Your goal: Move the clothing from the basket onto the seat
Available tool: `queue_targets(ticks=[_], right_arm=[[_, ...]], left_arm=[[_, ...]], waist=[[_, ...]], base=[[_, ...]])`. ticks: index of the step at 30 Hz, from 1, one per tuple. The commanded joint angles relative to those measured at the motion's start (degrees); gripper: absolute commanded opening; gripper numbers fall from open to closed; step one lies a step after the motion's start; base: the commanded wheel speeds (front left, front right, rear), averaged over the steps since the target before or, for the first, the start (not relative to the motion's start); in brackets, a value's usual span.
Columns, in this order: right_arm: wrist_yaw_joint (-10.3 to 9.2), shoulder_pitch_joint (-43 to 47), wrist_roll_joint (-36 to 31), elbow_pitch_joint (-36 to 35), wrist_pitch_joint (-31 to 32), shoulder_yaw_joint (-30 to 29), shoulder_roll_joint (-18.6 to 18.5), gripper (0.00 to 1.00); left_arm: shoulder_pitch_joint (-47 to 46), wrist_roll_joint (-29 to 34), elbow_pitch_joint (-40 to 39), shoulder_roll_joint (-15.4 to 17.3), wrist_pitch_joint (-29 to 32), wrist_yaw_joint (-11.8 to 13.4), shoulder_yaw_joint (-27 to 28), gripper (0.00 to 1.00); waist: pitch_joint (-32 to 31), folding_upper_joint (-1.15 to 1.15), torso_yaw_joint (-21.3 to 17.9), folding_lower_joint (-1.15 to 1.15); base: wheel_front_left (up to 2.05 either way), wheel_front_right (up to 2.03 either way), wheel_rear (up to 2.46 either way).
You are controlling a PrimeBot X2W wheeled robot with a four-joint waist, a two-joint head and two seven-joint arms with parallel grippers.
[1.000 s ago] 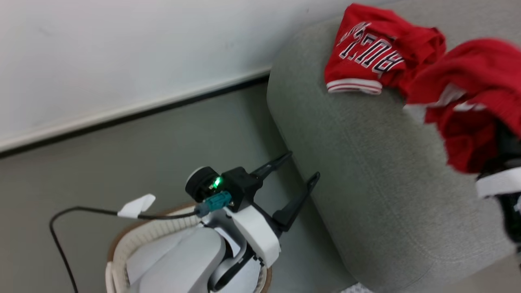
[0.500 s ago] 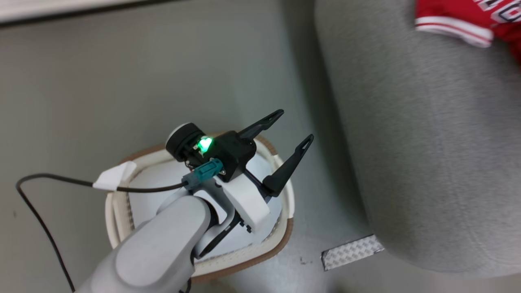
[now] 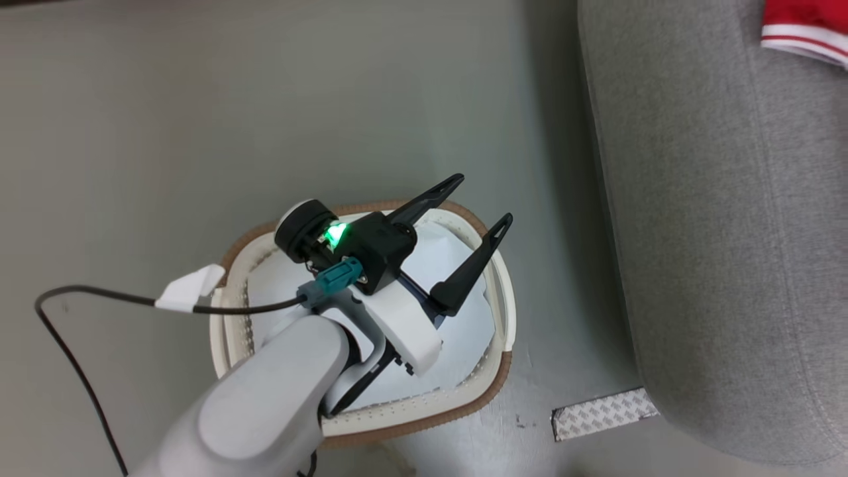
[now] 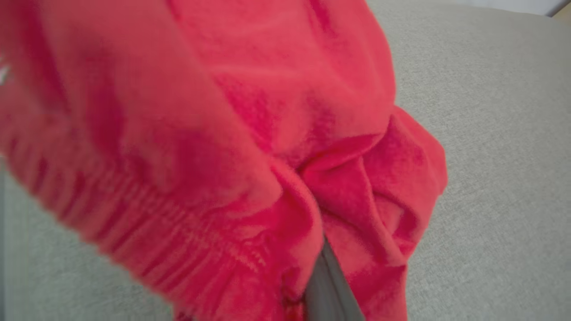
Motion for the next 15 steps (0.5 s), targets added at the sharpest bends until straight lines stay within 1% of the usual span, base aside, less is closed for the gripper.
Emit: queue_targets(ticks=[1,5,9,15], right_arm=[[-0.15,0.1,0.8,0.5,0.3,0.8,-0.6,1.00],[-0.15,1.3,1.6,1.0,1.0,3.5,-1.2,1.00],[-0.15,2.8,2.1,-0.4,1.5,6.9,-2.4,1.00],[-0.15,5.7,4.1,-5.8,0.6,11.3,-5.4,1.00]], left_arm=[[0.4,-0.8,0.5,0.1,-0.7,0.0,0.0,1.00],[1.5,-1.5,2.0,-0.3,-1.8,0.1,-0.2,1.00],[3.3,-2.3,3.9,-0.7,-3.5,0.3,0.0,1.00],[7.2,-4.9,6.5,-1.2,-6.0,1.1,0.9,1.00]], waist=[[-1.4,0.00,-0.1,-0.01],[-5.0,0.00,-0.3,-0.01],[-10.2,0.00,-0.9,-0.01],[-19.3,0.00,-1.4,-0.01]], base=[[0.00,0.00,0.00],[0.00,0.00,0.00],[0.00,0.00,0.00],[0.00,0.00,0.00]])
